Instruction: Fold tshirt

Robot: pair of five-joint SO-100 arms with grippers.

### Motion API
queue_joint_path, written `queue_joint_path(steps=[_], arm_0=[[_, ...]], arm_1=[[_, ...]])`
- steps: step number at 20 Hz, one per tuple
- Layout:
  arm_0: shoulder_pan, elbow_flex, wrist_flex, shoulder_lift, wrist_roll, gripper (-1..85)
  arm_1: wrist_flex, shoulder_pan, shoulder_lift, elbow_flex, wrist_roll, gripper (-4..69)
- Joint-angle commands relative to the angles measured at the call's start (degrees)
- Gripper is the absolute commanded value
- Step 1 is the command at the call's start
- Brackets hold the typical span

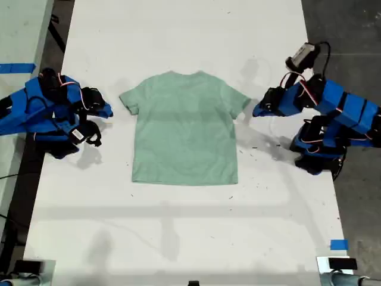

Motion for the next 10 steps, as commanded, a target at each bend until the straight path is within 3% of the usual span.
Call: queue_joint_path(steps=[1, 10], arm_0=[[-4.39, -10.28, 2.02, -5.98, 4.39, 0.0], [-15.82, -27.51, 3.52, -24.08, 15.38, 0.0]], arm_1=[[2.29, 5.10, -3.60, -8.61, -5.54, -2.1], [4.75, 17.14, -20.57, -25.58, -19.42, -2.3]])
